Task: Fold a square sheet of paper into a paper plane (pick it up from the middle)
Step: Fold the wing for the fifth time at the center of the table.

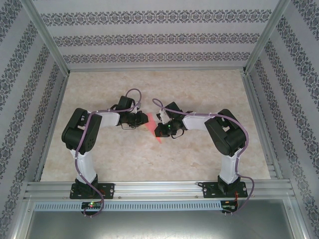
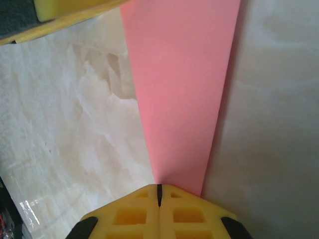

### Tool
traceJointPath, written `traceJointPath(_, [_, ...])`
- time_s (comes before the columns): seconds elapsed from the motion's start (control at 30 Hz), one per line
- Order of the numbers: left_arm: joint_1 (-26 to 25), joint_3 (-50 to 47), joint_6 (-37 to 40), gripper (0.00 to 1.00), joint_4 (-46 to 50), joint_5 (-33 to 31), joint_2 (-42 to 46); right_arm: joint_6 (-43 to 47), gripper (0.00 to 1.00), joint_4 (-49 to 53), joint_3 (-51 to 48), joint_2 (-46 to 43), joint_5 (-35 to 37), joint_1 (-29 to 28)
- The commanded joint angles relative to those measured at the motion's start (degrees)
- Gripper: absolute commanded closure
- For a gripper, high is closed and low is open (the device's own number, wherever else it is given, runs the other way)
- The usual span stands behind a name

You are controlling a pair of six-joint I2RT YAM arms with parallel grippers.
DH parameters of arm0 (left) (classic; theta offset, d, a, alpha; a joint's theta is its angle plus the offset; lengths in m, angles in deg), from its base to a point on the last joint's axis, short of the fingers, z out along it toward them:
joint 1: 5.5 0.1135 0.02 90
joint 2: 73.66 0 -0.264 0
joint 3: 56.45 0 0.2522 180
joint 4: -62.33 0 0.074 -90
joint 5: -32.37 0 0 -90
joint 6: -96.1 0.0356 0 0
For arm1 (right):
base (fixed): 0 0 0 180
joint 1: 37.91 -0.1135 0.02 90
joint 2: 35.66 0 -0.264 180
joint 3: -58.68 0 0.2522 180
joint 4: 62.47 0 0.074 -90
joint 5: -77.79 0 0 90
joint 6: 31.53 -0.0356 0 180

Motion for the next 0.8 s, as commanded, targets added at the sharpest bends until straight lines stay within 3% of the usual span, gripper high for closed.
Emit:
traceJointPath(0.0, [3.0,2.1,2.7,0.8,3.5,-4.6,-2.5,3.2,1.0,11.3,-2.9,3.0,4.3,0.2])
traceJointPath(0.43, [13.2,9.0,0.6,0.8,6.2,-1.6,-6.0,3.4,1.0,11.6,-4.1,3.1,3.9,0.2])
traceJointPath(0.6, [13.2,8.1,1.9,0.8,6.0,-2.1,-0.6,2.4,1.0,10.6,-4.0,2.8,3.7,0.1])
traceJointPath(0.77, [9.9,1.7,0.2,0.83,1.4,-0.7,7.4,0.3,1.0,7.7,-4.1,2.2,3.1,0.2])
